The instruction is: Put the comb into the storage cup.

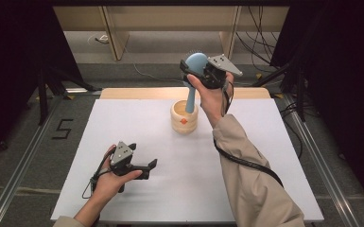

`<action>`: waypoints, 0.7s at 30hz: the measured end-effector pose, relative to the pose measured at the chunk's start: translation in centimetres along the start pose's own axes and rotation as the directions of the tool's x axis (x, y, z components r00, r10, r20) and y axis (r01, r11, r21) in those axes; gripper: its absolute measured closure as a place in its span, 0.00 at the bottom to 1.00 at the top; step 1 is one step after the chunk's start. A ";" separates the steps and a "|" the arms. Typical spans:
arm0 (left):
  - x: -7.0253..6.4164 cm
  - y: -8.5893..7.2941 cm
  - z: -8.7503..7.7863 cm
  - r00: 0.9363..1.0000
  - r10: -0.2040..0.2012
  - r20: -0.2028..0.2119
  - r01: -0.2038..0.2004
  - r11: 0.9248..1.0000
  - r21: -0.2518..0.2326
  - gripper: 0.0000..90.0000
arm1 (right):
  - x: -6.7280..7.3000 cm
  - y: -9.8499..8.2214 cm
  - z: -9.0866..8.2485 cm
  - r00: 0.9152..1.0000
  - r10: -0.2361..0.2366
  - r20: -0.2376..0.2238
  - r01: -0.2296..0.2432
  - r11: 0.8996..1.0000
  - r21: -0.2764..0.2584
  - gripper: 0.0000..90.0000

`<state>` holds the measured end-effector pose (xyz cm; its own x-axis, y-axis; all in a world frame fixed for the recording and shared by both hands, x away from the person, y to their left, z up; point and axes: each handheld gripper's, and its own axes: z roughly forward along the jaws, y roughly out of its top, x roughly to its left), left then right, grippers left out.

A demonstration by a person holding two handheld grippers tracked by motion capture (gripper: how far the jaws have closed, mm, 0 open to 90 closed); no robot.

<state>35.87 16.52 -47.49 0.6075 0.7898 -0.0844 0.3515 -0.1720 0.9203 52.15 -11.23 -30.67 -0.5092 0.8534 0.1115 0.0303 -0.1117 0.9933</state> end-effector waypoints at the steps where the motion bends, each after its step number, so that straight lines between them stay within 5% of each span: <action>1: 0.0 0.0 0.0 1.000 0.000 0.001 0.000 1.000 0.001 0.00 | 0.0 0.0 0.0 1.000 0.000 0.000 0.000 1.000 0.001 0.24; 21: 0.0 0.0 0.0 1.000 -0.001 0.000 0.001 1.000 -0.001 0.00 | 0.0 -0.4 0.3 1.000 -0.006 0.004 0.006 1.000 0.004 0.24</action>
<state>35.88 16.54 -47.50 0.6075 0.7898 -0.0852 0.3514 -0.1710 0.9205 52.44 -11.05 -31.07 -0.5061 0.8561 0.1052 0.0309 -0.1039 0.9941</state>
